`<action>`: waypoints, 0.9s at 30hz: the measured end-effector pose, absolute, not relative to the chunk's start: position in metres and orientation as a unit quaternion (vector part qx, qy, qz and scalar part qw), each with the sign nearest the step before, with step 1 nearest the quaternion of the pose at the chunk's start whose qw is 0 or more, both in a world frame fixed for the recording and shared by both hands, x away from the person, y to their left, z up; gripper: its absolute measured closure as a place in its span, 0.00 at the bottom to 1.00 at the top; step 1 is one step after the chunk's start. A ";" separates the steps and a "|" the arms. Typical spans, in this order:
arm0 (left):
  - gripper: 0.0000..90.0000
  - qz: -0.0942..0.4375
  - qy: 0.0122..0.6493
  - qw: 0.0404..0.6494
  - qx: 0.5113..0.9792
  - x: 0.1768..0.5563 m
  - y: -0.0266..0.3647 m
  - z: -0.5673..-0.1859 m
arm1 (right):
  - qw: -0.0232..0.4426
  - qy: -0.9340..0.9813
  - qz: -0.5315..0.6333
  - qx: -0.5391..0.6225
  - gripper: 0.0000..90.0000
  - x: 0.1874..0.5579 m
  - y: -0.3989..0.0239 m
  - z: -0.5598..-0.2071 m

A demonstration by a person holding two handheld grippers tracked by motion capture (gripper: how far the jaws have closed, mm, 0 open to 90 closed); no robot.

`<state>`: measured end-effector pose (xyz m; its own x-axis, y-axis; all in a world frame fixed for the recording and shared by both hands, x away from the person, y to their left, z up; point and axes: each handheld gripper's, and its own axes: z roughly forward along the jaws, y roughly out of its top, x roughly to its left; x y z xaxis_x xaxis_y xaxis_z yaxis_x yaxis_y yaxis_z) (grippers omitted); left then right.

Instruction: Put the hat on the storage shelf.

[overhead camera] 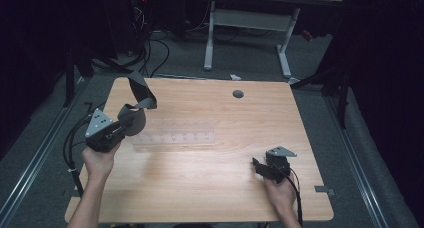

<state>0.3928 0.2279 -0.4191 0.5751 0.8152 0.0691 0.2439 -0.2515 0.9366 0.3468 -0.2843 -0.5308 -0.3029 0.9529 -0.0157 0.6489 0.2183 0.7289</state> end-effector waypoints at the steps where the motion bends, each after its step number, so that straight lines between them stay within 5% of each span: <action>1: 0.96 0.290 0.360 0.492 0.737 0.393 0.228 -0.420 | 0.240 0.743 0.316 0.539 0.45 0.347 -0.284 -0.531; 27: 0.96 0.295 0.399 0.472 0.728 0.402 0.225 -0.456 | 0.241 0.742 0.316 0.540 0.45 0.347 -0.284 -0.531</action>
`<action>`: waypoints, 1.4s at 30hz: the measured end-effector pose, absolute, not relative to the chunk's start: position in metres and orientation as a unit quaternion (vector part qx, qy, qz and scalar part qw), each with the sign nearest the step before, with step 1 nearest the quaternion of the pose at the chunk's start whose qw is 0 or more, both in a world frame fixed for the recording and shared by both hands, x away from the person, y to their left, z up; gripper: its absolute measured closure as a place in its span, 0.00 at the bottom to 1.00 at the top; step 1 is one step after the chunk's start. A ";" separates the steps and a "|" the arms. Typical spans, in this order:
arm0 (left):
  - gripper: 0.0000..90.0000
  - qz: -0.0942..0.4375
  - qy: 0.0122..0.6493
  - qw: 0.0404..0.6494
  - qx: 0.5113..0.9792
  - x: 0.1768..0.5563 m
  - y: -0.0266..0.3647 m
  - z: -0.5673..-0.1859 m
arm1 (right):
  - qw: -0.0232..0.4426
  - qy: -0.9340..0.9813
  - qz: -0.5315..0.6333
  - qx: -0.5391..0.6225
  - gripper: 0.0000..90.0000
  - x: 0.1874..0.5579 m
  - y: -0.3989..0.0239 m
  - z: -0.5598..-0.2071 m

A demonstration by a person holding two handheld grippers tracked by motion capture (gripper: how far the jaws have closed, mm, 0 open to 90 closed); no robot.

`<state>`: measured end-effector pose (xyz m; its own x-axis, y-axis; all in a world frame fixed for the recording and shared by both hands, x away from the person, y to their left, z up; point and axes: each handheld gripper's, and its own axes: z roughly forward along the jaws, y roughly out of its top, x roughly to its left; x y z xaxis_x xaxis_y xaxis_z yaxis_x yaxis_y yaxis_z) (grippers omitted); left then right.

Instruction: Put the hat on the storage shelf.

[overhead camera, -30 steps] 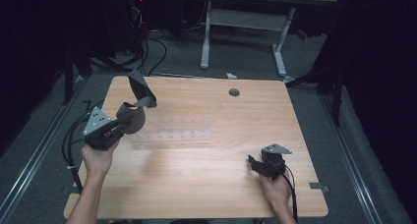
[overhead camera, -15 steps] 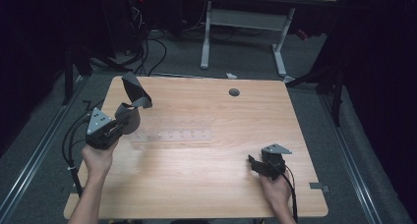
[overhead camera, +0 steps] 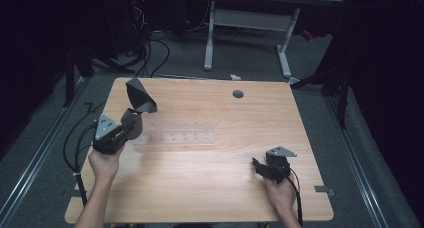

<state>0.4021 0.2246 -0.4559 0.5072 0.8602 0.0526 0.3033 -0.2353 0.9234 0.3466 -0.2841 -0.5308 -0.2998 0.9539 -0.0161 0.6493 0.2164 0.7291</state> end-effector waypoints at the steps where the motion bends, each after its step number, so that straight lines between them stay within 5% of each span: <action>1: 0.96 0.293 0.402 0.472 0.728 0.402 0.225 -0.458 | 0.241 0.742 0.316 0.540 0.45 0.347 -0.284 -0.531; 14: 0.94 0.269 0.426 0.482 0.717 0.398 0.230 -0.472 | 0.241 0.742 0.316 0.540 0.45 0.347 -0.284 -0.531; 20: 0.79 0.257 0.437 0.474 0.720 0.396 0.233 -0.472 | 0.241 0.742 0.316 0.540 0.45 0.347 -0.284 -0.531; 28: 0.47 0.234 0.471 0.469 0.710 0.391 0.241 -0.476 | 0.241 0.742 0.316 0.539 0.45 0.347 -0.284 -0.531; 42: 0.38 0.207 0.483 0.437 0.730 0.354 0.240 -0.507 | 0.241 0.742 0.316 0.539 0.45 0.347 -0.284 -0.531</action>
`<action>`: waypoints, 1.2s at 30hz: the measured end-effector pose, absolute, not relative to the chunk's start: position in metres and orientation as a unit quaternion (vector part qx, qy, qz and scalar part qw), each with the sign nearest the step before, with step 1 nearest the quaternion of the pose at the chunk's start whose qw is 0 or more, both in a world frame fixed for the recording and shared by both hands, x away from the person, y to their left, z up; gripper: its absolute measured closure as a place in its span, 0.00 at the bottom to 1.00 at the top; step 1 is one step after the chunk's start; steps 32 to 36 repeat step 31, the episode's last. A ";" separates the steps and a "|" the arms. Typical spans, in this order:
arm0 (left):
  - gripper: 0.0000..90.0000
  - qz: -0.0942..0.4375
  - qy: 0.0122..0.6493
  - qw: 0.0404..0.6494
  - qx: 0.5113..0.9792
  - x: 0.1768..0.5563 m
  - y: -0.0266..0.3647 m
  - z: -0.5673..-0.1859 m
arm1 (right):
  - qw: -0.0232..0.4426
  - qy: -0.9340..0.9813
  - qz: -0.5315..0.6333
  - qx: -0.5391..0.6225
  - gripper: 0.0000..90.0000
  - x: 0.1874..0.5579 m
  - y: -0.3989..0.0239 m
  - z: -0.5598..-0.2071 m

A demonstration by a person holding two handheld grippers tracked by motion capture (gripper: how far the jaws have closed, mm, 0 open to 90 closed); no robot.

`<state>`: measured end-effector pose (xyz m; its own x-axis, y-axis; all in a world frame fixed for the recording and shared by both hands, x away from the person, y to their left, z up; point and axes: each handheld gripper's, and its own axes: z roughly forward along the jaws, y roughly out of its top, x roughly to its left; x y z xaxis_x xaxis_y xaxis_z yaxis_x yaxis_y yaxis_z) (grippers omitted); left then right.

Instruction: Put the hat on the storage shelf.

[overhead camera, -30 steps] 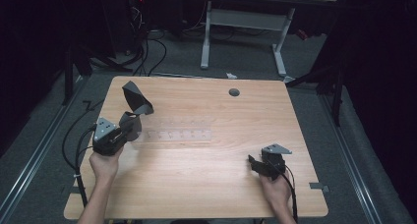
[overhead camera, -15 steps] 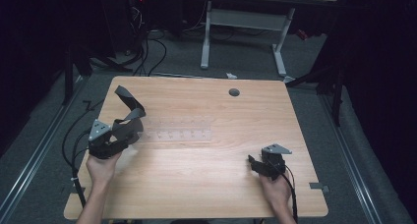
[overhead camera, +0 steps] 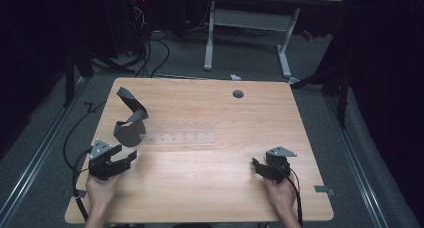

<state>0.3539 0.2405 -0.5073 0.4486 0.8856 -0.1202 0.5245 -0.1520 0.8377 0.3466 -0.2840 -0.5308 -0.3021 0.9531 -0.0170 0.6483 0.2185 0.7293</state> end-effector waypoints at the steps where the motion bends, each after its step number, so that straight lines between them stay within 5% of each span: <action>1: 0.38 0.204 0.483 0.435 0.732 0.352 0.239 -0.509 | 0.241 0.743 0.316 0.539 0.45 0.347 -0.284 -0.531; 24: 0.41 0.192 0.418 0.368 0.808 0.345 0.165 -0.536 | 0.241 0.743 0.316 0.538 0.44 0.346 -0.284 -0.531; 36: 0.37 0.183 0.424 0.367 0.808 0.351 0.163 -0.536 | 0.241 0.744 0.316 0.538 0.43 0.346 -0.284 -0.531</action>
